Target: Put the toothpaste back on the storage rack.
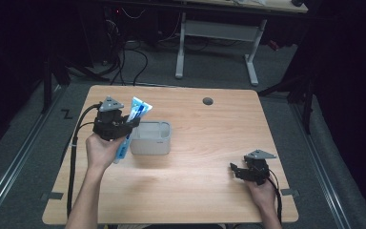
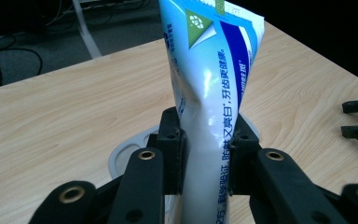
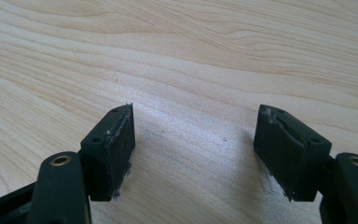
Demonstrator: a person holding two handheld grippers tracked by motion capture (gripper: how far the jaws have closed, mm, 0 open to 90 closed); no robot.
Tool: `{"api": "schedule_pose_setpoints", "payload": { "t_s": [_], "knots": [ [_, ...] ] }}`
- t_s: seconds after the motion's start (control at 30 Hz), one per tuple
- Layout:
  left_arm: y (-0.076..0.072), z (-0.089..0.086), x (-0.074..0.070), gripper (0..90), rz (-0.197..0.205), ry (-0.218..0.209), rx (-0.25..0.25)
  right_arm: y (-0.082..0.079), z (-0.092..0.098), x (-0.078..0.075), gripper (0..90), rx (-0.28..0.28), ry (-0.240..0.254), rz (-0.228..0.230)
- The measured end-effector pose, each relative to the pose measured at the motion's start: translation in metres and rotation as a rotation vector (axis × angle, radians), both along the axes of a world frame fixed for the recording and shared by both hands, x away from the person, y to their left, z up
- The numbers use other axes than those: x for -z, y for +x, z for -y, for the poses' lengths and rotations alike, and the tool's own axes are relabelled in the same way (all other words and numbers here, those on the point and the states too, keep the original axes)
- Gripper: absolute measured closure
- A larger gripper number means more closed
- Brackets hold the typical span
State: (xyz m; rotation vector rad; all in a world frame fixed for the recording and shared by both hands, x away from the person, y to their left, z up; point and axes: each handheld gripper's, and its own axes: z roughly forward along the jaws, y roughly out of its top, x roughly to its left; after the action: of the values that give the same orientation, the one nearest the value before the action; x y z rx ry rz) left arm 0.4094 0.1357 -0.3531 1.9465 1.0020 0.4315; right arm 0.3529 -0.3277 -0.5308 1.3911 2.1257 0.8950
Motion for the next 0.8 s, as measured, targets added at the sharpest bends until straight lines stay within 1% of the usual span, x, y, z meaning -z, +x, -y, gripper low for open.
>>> {"api": "schedule_pose_setpoints", "payload": {
  "t_s": [0.13, 0.27, 0.33, 0.37, 0.43, 0.47, 0.5, 0.57, 0.6, 0.7, 0.8],
  "knots": [
    [0.004, 0.007, 0.000, 72.7, 0.002, -0.001, 0.012, 0.000, 0.000, 0.000, 29.2, 0.000, 0.000, 0.000],
    [0.008, 0.013, -0.001, 72.7, 0.005, -0.011, 0.022, 0.000, 0.000, 0.000, 29.2, -0.001, 0.000, 0.000],
    [0.011, 0.017, -0.002, 72.9, 0.020, -0.021, 0.020, 0.000, 0.000, 0.000, 29.2, 0.000, 0.000, 0.000],
    [0.011, 0.017, -0.002, 72.9, 0.020, -0.021, 0.020, 0.000, 0.000, 0.000, 29.2, 0.000, 0.000, 0.000],
    [0.014, 0.021, -0.005, 73.0, 0.040, -0.042, 0.019, 0.000, 0.000, 0.000, 29.2, 0.001, 0.001, 0.000],
    [0.014, 0.021, -0.005, 73.0, 0.040, -0.042, 0.019, 0.000, 0.000, 0.000, 29.2, 0.001, 0.001, 0.000],
    [0.016, 0.024, -0.006, 73.0, 0.050, -0.060, 0.018, 0.000, 0.000, 0.000, 29.2, 0.000, 0.000, 0.000],
    [0.016, 0.025, -0.007, 73.1, 0.057, -0.060, 0.020, 0.000, 0.000, 0.000, 29.2, 0.000, 0.001, 0.000],
    [0.017, 0.027, -0.008, 73.1, 0.065, -0.072, 0.019, 0.000, 0.000, 0.000, 29.2, 0.000, 0.001, 0.000],
    [0.020, 0.031, -0.011, 73.4, 0.084, -0.076, 0.016, 0.000, 0.000, 0.000, 29.2, 0.001, 0.002, -0.001],
    [0.024, 0.033, -0.013, 73.5, 0.087, -0.086, 0.012, 0.000, 0.000, 0.000, 29.2, 0.001, 0.002, 0.000]
  ]
}}
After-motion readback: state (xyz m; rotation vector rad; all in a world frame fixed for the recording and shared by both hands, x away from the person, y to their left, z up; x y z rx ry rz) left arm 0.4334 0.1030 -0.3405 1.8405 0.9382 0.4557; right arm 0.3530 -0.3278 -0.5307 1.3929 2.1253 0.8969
